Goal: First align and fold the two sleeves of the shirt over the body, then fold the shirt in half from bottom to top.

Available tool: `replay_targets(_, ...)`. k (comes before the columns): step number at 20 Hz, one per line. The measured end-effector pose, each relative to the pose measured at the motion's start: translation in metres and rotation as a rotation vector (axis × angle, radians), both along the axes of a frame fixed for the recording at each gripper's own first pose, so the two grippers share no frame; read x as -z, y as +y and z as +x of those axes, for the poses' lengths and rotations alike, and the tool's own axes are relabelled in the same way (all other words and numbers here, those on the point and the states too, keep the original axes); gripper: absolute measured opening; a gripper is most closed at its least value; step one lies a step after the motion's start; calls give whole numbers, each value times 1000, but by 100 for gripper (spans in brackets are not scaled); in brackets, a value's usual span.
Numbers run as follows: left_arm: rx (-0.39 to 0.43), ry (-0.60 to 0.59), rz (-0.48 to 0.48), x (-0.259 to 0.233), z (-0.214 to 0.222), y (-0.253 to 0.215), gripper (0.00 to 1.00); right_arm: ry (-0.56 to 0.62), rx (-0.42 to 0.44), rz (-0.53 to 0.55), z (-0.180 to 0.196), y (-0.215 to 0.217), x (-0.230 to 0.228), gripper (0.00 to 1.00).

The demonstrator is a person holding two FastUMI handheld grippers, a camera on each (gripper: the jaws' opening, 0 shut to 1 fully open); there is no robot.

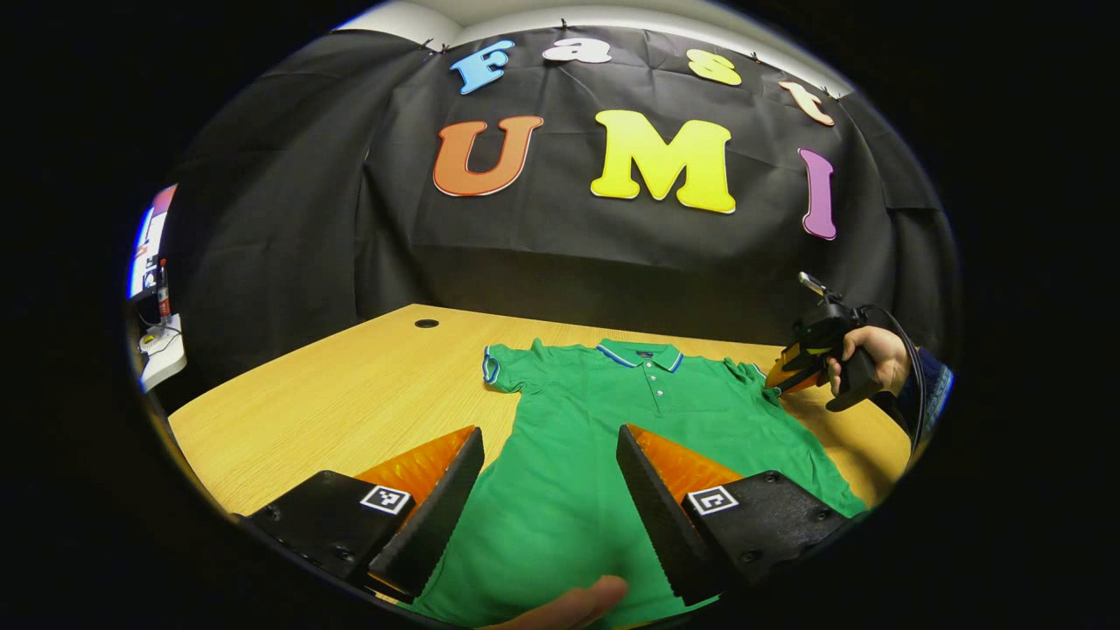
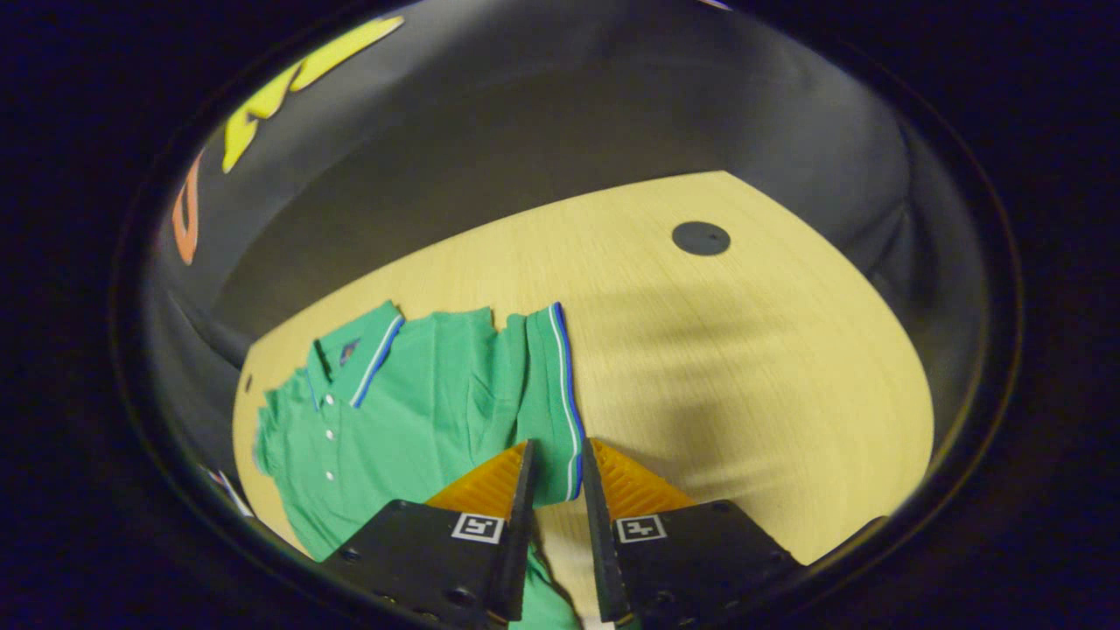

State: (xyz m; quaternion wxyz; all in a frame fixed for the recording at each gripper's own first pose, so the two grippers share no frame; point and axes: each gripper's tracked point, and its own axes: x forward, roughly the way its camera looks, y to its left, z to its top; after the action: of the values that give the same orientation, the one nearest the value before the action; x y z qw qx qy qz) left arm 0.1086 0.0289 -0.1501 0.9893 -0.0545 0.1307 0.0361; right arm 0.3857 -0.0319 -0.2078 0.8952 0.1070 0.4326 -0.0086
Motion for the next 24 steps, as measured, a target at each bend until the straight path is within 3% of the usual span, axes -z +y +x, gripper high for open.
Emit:
replay_targets(1, 1, 2, -1, 1, 0, -1, 99, -5, -29, -63, 0, 0, -1, 33)
replay_targets(3, -1, 1, 7, -1, -1, 0, 99, -16, -47, -84, 1, 8, -4, 31)
replay_targets(7, -1, -14, 12, -7, -3, -1, 99, -26, -72, -40, 3, 8, -5, 2)
replay_targets(8, 0, -14, 13, -7, -3, -2, 99, -26, -69, -50, 3, 6, -3, 1)
replay_targets(10, 7, -16, 14, -9, -4, -4, 99, -40, -78, -68, -1, 3, -11, 0)
replay_targets(13, 12, -26, 18, -12, -5, -5, 99, -107, -76, 29, -1, 23, -46, 0)
replay_targets(20, 6, -22, 5, -12, -5, 1, 99, -176, -172, -25, -5, 72, -78, 0)
replay_targets(24, 2, -36, 10, -16, -4, 5, 99, -179, -106, -140, 7, 59, -73, 2)
